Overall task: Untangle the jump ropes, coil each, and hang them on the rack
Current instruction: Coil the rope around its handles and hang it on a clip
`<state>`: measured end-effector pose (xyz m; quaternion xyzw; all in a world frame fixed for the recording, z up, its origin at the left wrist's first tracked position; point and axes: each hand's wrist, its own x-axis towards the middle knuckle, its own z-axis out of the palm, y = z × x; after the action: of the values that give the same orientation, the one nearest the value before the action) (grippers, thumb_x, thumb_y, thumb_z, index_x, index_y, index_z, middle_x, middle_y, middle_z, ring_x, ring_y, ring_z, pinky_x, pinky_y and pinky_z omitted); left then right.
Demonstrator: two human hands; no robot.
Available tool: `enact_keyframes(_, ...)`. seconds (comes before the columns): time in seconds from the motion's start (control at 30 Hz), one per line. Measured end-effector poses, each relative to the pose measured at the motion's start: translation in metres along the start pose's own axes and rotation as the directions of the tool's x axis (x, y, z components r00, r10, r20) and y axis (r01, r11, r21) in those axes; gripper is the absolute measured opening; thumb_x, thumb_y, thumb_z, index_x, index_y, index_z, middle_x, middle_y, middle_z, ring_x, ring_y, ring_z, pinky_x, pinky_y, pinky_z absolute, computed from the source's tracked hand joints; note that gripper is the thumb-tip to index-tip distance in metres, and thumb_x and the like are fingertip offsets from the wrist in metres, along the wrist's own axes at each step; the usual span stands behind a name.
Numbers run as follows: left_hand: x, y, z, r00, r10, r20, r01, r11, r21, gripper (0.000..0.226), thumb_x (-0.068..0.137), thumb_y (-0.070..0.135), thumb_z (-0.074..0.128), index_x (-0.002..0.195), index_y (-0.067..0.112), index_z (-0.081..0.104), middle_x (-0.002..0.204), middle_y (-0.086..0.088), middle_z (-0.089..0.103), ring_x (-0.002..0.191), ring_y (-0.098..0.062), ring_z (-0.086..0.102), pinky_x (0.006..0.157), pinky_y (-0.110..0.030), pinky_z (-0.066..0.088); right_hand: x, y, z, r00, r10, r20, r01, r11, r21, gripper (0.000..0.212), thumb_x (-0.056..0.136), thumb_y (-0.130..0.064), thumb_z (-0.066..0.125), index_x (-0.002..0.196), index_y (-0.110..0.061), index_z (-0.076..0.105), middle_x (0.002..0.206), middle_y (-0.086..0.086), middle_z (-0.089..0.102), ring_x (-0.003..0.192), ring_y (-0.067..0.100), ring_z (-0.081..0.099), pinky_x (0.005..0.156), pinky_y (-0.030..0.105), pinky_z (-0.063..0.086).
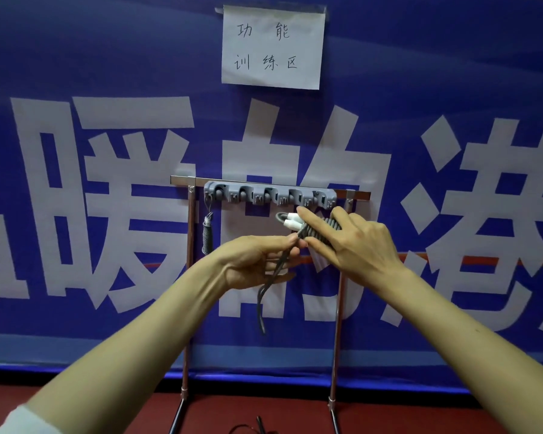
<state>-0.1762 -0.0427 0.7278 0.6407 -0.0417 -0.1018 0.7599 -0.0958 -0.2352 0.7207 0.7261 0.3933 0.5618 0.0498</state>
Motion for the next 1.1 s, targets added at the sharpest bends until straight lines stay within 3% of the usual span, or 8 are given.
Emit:
enact_keyframes(0.23,0.003,-0.006,-0.004,0.999,0.041,-0.020,-0.041,0.999,0.003,0.012,0.082,0.011,0.068,0.072,0.015,0.063,0.075,0.001,0.071,0.077,-0.011,0.071,0.089,-0.031,0.051,0.001,-0.003,-0.006,0.997,-0.081,0.022,0.081,0.996,-0.025,0.054,0.097,-0.050,0.031,0.142,-0.024,0.047,0.074,0.007,0.050,0.048,0.015,0.041,0.036,0.022,0.025)
enact_keyframes(0.33,0.004,-0.008,-0.001,0.991,0.124,-0.042,-0.121,0.991,0.050,0.012,0.087,0.012,0.067,0.076,0.013,0.062,0.067,0.000,0.064,0.061,-0.008,0.062,0.068,-0.021,0.054,0.002,-0.003,-0.007,1.000,-0.019,0.001,0.019,0.999,0.037,0.053,0.097,-0.051,0.031,0.141,-0.026,0.047,0.075,0.007,0.052,0.047,0.016,0.044,0.034,0.022,0.031)
enact_keyframes(0.47,0.003,-0.016,0.000,0.954,0.294,-0.059,-0.287,0.952,0.111,0.013,0.079,0.022,0.070,0.079,0.012,0.062,0.063,0.001,0.053,0.053,-0.006,0.044,0.046,-0.015,0.036,0.002,-0.007,-0.013,0.983,0.157,0.090,-0.175,0.950,0.257,0.055,0.095,-0.063,0.023,0.145,-0.040,0.032,0.079,0.000,0.055,0.053,0.011,0.049,0.037,0.029,0.043)
enact_keyframes(0.57,0.004,-0.020,0.000,0.933,0.357,-0.039,-0.352,0.932,0.090,0.014,0.078,0.025,0.066,0.081,0.013,0.062,0.059,0.005,0.045,0.051,-0.005,0.033,0.048,-0.015,0.029,0.003,-0.011,-0.022,0.919,0.233,0.318,-0.378,0.749,0.544,0.053,0.090,-0.069,0.030,0.140,-0.052,0.035,0.093,-0.012,0.063,0.076,0.007,0.060,0.060,0.032,0.052)
enact_keyframes(0.67,0.004,-0.017,-0.001,0.917,0.399,-0.007,-0.399,0.916,0.044,0.011,0.079,0.023,0.063,0.086,0.016,0.069,0.066,0.006,0.056,0.052,-0.002,0.044,0.069,-0.024,0.037,0.007,-0.016,-0.030,0.856,0.208,0.473,-0.516,0.273,0.812,0.033,0.091,-0.055,0.047,0.120,-0.044,0.055,0.073,-0.013,0.061,0.062,0.004,0.056,0.056,0.025,0.045)
enact_keyframes(0.73,0.002,-0.012,-0.001,0.907,0.419,0.034,-0.420,0.903,0.084,0.014,0.080,0.023,0.064,0.089,0.015,0.070,0.073,0.003,0.058,0.056,-0.003,0.047,0.075,-0.029,0.038,0.009,-0.017,-0.036,0.823,0.197,0.533,-0.551,0.049,0.833,0.029,0.088,-0.048,0.051,0.110,-0.032,0.059,0.070,-0.001,0.058,0.060,0.020,0.054,0.049,0.030,0.043)
enact_keyframes(0.97,-0.007,0.007,0.003,0.922,0.371,0.108,-0.387,0.882,0.270,0.027,0.079,0.031,0.066,0.093,0.008,0.064,0.065,0.004,0.044,0.050,-0.004,0.028,0.053,-0.020,0.021,0.007,-0.012,-0.041,0.792,0.061,0.608,-0.578,-0.246,0.778,0.036,0.095,-0.043,0.046,0.110,-0.010,0.052,0.078,0.014,0.056,0.058,0.022,0.053,0.043,0.026,0.046)
enact_keyframes(1.1,-0.011,0.013,0.004,0.910,0.373,0.179,-0.410,0.871,0.271,0.026,0.084,0.031,0.061,0.094,0.011,0.075,0.068,-0.003,0.033,0.057,-0.009,0.023,0.059,-0.027,0.014,0.009,-0.009,-0.043,0.760,0.024,0.649,-0.605,-0.339,0.721,0.041,0.090,-0.047,0.047,0.110,-0.012,0.053,0.074,0.013,0.056,0.055,0.023,0.050,0.042,0.027,0.044)
